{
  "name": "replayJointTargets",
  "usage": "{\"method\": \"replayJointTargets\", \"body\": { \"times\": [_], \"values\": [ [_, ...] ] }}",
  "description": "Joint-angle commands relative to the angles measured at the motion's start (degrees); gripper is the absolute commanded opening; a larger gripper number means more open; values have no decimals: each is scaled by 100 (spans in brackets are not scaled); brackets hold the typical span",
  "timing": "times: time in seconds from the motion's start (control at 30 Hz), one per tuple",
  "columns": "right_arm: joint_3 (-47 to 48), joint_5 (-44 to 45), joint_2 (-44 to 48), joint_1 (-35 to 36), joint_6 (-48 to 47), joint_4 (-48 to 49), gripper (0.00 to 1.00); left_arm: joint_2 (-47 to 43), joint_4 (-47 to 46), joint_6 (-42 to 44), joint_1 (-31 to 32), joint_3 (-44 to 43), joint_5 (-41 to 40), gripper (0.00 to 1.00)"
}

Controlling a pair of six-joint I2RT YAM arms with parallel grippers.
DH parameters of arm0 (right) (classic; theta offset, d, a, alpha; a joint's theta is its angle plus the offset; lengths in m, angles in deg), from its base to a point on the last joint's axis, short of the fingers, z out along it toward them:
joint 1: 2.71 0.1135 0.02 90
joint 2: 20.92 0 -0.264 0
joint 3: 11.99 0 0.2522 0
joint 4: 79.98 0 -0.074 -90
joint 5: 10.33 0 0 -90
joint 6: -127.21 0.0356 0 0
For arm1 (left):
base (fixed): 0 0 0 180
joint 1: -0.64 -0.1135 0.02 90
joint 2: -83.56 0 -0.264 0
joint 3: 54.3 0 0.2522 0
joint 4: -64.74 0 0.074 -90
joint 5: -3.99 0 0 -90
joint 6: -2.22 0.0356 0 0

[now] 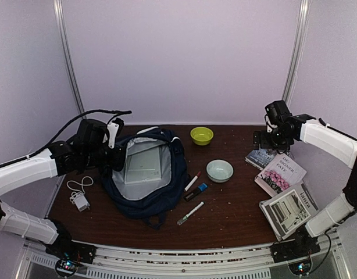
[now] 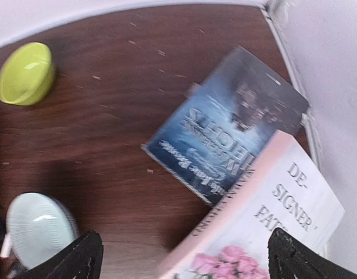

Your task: Pack the student bag

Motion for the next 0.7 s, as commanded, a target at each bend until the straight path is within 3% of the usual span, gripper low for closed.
{"method": "replayJointTargets", "body": {
  "times": [0.0, 0.17, 0.23, 0.33, 0.4, 0.67],
  "values": [
    [94, 970, -660, -401, -295, -390, 100, -20, -1165, 4, -101, -2, 117, 0],
    [424, 965, -1563, -482, -533, -387, 100, -11, -1177, 141, -97, 71, 111, 0],
    [1003, 932, -1994, -507, -702, -556, 95, 16, -1235, 203, -101, 93, 121, 0],
    [1862, -225, -2660, -484, -1181, -1083, 86, 118, -1254, 290, -101, 44, 158, 0],
    [2176, -617, -2961, -482, -1221, -1226, 87, 201, -1235, 330, -101, 4, 169, 0],
    [3422, -588, -4320, -654, -1279, -1762, 91, 463, -1161, 373, -101, -109, 219, 0]
  ]
}}
